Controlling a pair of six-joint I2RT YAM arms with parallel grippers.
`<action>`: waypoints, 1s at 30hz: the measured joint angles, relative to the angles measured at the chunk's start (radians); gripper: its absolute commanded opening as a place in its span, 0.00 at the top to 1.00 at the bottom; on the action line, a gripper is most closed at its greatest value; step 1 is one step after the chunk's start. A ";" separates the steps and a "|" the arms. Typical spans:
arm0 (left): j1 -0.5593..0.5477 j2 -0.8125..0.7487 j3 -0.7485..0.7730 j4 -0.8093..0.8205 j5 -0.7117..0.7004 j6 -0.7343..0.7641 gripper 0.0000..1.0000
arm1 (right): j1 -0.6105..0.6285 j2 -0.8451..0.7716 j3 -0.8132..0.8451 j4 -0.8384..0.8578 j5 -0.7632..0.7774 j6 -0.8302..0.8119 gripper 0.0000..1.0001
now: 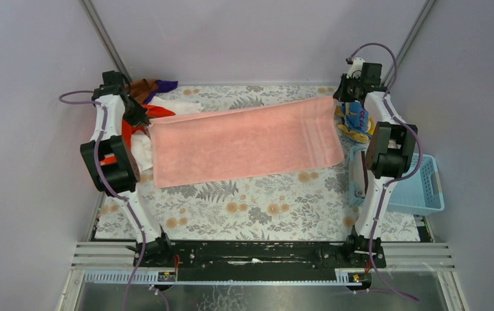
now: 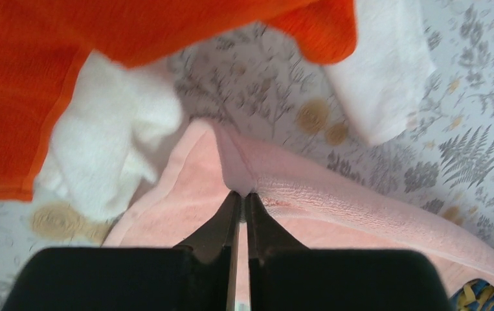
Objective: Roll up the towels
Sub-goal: Fold the towel at the center of the board.
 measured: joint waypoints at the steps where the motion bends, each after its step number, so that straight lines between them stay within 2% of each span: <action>1: 0.003 -0.024 -0.036 0.001 0.002 0.000 1.00 | -0.001 -0.019 -0.028 0.004 -0.002 -0.005 1.00; 17: 0.130 -0.368 -0.574 0.076 0.062 -0.010 1.00 | -0.006 -0.405 -0.585 0.121 0.058 -0.064 1.00; 21: 0.143 -0.421 -0.669 0.109 0.081 -0.020 1.00 | -0.010 -0.492 -0.723 0.159 0.109 -0.062 1.00; 30: 0.146 -0.452 -0.795 0.169 0.096 -0.035 1.00 | -0.016 -0.584 -0.883 0.238 0.163 -0.053 1.00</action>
